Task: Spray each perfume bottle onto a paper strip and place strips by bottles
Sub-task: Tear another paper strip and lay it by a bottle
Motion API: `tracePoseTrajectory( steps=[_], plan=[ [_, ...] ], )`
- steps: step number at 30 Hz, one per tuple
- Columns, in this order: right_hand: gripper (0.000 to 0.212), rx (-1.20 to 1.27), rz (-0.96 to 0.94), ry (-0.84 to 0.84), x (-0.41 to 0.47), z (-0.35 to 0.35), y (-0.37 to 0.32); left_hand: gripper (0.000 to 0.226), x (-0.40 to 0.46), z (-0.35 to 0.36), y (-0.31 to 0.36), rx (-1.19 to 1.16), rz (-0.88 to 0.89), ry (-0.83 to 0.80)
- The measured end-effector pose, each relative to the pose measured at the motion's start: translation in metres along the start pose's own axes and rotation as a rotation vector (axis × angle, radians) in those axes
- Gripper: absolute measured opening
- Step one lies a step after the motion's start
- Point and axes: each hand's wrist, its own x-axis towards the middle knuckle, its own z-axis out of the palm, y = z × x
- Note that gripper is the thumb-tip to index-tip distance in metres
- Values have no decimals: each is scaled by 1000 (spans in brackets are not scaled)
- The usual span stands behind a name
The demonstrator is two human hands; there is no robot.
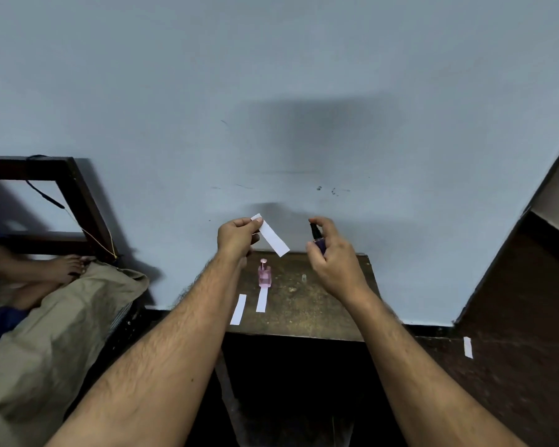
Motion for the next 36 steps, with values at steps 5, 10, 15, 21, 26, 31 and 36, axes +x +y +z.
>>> tracePoseTrajectory(
  steps=[5, 10, 15, 21, 26, 31, 36],
  plan=[
    [35, -192, -124, -24, -1, -1, -9, 16, -4, -4, 11, -131, 24, -37],
    [40, -220, -158, 42, -1, -3, -12, 14, -4, -3, 18, -112, 61, -18],
    [41, -170, -167, 65, 3, -6, -19, 9, -3, 0, 24, -125, 68, 1],
    [40, -151, -211, 79, 7, -5, -27, 12, -4, 5, 29, -125, 122, 2],
    [36, -165, -226, 76, 8, -6, -30, 9, -5, 9, 30, -102, 151, -7],
    [35, -153, -214, 68, 9, -6, -31, 6, -6, 11, 30, -81, 171, -5],
    [34, -168, -221, 53, 8, -7, -33, 5, -4, 10, 28, -78, 179, 4]
  ],
)
